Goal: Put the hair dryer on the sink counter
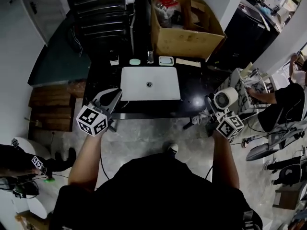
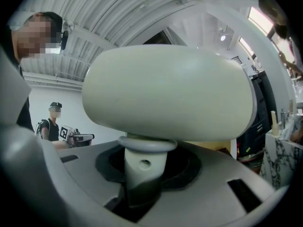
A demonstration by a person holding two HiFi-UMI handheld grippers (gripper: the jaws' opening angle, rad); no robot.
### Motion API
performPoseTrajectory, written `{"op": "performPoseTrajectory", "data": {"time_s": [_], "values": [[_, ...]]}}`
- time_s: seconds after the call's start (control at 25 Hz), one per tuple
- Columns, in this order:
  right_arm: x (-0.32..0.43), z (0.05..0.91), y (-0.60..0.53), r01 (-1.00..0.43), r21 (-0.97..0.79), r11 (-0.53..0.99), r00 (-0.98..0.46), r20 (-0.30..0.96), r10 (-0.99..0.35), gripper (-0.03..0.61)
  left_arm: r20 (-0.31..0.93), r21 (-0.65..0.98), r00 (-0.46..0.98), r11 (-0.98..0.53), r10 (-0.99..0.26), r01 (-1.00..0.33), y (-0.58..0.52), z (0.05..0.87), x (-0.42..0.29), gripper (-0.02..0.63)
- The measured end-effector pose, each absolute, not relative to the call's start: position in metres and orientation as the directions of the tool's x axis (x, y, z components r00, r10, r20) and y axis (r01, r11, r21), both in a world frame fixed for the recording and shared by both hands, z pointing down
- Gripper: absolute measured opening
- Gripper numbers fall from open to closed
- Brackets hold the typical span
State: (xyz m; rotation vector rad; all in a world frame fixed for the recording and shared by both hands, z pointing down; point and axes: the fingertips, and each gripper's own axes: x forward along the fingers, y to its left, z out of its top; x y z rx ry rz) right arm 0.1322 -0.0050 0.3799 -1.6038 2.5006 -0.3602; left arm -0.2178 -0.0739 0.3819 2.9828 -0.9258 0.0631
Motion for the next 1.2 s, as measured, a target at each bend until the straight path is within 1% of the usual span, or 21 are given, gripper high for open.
{"op": "performPoseTrajectory", "data": {"time_s": [0.16, 0.44, 0.6, 0.76, 0.96, 1.2], "values": [[0.176, 0.399, -0.042, -0.882, -0.261, 0.393, -0.418, 0.046, -0.907, 0.144, 0.064, 0.009, 0.811, -0.812, -0.582, -0.584, -0.101, 0.389, -0.183, 0.014], [0.23, 0.415, -0.088, -0.865, -0.291, 0.409, -0.437, 0.035, -0.899, 0.144, 0.104, 0.016, 0.811, -0.815, -0.575, -0.58, -0.133, 0.403, -0.12, 0.014], [0.256, 0.424, -0.111, -0.856, -0.314, 0.41, -0.44, 0.029, -0.897, 0.144, 0.122, 0.016, 0.801, -0.805, -0.587, -0.592, -0.151, 0.408, -0.096, 0.014], [0.28, 0.43, -0.136, -0.847, -0.312, 0.429, -0.464, 0.044, -0.885, 0.144, 0.121, 0.037, 0.788, -0.79, -0.604, -0.612, -0.171, 0.409, -0.072, 0.014], [0.307, 0.429, -0.153, -0.839, -0.305, 0.451, -0.48, 0.021, -0.877, 0.144, 0.129, 0.029, 0.775, -0.779, -0.618, -0.626, -0.184, 0.41, -0.041, 0.014], [0.334, 0.432, -0.174, -0.823, -0.305, 0.479, -0.509, 0.022, -0.861, 0.144, 0.141, 0.032, 0.755, -0.76, -0.64, -0.65, -0.193, 0.41, -0.013, 0.014]]}}
